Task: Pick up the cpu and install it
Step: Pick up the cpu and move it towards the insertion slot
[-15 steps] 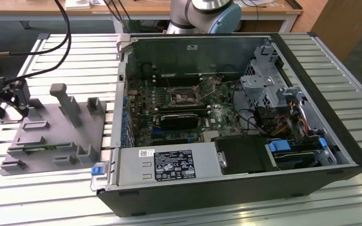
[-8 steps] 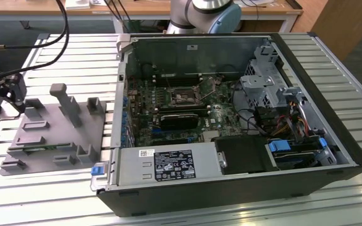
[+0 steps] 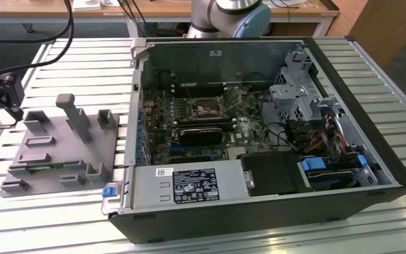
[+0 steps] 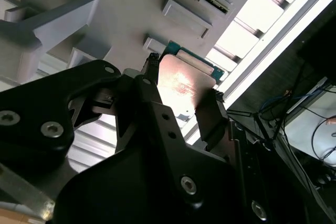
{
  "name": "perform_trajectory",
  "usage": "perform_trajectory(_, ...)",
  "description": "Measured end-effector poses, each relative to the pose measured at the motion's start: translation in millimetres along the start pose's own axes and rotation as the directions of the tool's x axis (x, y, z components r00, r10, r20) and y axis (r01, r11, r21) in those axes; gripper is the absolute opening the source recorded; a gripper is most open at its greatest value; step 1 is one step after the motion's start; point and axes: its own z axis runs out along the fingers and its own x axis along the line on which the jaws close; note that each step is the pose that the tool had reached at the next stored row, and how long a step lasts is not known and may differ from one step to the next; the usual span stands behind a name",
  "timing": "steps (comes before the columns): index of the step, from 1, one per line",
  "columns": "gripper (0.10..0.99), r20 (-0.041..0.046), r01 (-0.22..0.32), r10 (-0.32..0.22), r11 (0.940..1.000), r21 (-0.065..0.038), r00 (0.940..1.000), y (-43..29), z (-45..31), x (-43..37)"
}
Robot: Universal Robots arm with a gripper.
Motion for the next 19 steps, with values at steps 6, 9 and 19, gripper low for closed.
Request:
perform_trajectory(6, 0.533, 0.0000, 0.000, 0.000, 1.0000, 0.000, 1.0000, 1.0, -11.4, 0.0)
perform_trajectory(9, 0.533, 0.0001, 0.000, 0.000, 1.0000, 0.000, 1.0000, 1.6, -15.2, 0.0)
perform_trajectory(19, 0.533, 0.0001, 0.000, 0.000, 1.0000, 0.000, 1.0000, 3.3, -25.1, 0.0)
